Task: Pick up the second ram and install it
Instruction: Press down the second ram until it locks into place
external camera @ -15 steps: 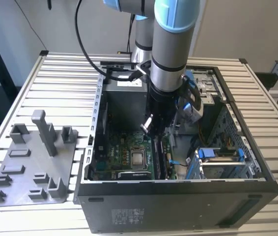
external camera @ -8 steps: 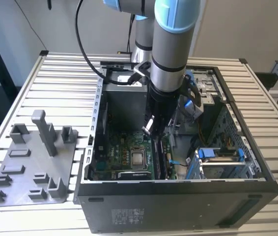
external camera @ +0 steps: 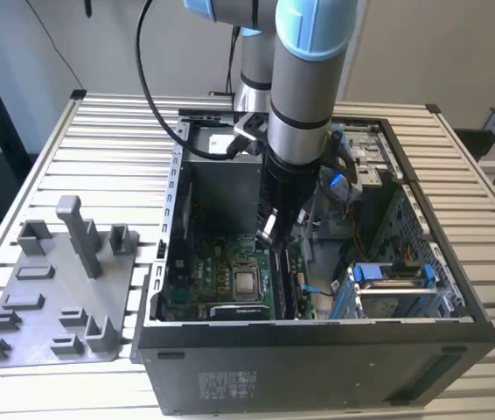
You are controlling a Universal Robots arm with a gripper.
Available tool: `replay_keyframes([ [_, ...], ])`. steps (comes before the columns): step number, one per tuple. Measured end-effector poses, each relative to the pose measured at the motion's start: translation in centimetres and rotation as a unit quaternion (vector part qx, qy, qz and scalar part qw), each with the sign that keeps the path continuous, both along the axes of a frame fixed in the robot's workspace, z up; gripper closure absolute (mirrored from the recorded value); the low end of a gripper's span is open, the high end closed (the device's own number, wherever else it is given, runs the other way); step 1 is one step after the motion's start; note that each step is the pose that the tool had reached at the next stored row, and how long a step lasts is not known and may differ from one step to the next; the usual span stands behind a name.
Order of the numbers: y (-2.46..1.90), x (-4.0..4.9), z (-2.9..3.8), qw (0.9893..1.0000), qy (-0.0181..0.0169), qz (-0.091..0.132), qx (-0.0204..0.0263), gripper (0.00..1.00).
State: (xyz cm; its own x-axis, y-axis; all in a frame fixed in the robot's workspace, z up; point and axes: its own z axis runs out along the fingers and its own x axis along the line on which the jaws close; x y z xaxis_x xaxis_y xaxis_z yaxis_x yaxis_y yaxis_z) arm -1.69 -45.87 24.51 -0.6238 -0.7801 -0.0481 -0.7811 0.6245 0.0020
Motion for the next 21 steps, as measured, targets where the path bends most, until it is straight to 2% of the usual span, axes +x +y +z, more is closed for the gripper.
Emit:
replay_keyframes([
  [4,0.00,0.00,-0.09,0.9994,0.0000,0.035,0.0000,0.89],
  [13,0.00,0.14,-0.15,0.9959,-0.0003,0.091,0.0016,0.89],
  [16,0.00,0.15,-0.17,0.9937,-0.0003,0.112,0.0021,0.89],
  [20,0.00,0.15,-0.19,0.9894,-0.0005,0.145,0.0023,0.89],
  [21,0.00,0.15,-0.19,0.9887,-0.0006,0.150,0.0024,0.89],
])
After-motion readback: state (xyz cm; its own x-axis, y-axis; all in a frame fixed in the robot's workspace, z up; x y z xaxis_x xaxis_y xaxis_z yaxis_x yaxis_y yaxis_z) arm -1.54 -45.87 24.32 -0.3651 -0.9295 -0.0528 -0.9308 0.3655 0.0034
